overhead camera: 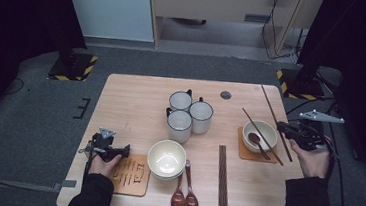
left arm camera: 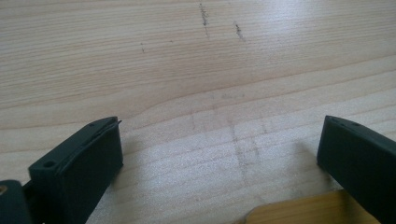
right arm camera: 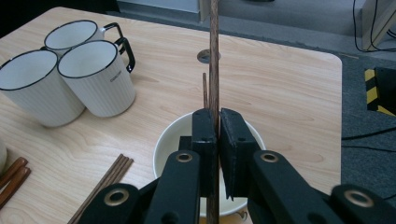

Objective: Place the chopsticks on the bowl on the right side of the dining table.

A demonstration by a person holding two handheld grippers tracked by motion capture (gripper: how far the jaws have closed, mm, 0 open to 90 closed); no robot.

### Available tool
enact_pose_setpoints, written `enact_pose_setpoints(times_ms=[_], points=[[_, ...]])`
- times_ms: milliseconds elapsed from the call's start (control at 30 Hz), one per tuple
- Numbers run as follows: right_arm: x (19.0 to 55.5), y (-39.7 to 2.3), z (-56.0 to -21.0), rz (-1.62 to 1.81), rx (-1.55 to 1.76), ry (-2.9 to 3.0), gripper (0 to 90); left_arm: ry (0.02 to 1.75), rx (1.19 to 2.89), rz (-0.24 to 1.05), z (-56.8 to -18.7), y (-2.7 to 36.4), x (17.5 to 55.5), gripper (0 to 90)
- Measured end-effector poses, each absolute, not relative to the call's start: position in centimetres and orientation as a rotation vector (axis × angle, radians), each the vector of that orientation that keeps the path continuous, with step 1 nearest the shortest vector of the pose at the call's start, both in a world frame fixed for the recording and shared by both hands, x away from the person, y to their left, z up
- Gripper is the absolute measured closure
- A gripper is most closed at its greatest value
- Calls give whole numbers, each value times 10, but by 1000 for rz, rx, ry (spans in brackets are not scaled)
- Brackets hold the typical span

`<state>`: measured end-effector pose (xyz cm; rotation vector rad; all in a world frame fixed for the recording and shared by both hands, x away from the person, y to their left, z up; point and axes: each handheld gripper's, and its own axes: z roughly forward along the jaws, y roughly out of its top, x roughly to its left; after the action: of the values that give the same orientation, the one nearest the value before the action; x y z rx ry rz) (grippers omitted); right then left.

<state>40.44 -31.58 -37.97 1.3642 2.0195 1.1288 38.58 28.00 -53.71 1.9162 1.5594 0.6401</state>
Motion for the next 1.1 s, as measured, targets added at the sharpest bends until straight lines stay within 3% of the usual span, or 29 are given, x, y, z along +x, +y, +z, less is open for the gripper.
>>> enact_pose_setpoints(times_ms=[1100], points=[[433, -325, -417, 1034, 1377, 2158, 850, 1559, 1916, 640, -537, 280, 386, 0]])
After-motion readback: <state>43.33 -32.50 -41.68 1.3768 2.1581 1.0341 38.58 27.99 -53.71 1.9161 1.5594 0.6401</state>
